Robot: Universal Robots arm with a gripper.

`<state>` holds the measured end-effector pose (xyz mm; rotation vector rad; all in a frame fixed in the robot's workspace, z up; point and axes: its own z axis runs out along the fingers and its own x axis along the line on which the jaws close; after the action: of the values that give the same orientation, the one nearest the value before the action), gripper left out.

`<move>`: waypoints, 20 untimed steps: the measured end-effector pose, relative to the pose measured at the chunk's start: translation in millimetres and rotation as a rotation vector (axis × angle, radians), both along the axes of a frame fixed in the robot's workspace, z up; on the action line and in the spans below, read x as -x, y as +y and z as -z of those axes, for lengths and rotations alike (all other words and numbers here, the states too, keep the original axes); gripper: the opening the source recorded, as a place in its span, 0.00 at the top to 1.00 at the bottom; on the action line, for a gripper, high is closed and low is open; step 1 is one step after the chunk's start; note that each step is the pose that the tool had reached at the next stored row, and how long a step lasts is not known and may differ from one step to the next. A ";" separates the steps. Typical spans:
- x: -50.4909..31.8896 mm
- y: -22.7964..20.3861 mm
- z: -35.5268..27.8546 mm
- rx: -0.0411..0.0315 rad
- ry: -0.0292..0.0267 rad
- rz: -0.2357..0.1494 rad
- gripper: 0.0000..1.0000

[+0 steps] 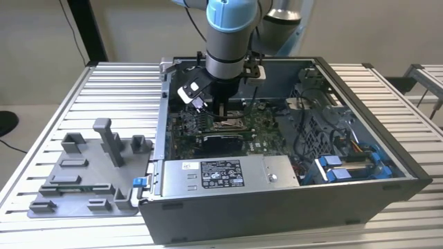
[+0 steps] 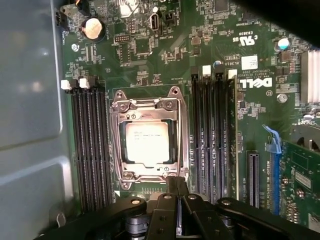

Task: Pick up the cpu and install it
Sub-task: 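Install the second cpu locking lever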

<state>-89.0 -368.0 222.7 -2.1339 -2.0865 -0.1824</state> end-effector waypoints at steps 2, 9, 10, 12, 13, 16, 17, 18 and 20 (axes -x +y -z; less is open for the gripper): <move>0.1 0.0 2.7 -0.0031 0.0000 0.000 1.00; 2.2 0.0 13.2 -0.0058 -0.0004 0.000 1.00; 2.8 0.0 14.2 -0.0059 -0.0002 0.000 1.00; 4.3 0.0 17.1 -0.0057 -0.0002 0.000 1.00; 4.8 0.0 18.7 -0.0057 -0.0001 0.000 1.00; 6.5 -0.2 22.5 -0.0047 0.0002 0.000 1.00; 7.2 -0.3 23.9 -0.0045 0.0005 0.000 1.00; 7.7 -0.1 25.5 -0.0057 0.0001 0.000 1.00; 8.4 0.0 28.0 -0.0050 0.0002 0.000 1.00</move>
<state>-97.3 -368.0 194.7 -2.1308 -2.0838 -0.1871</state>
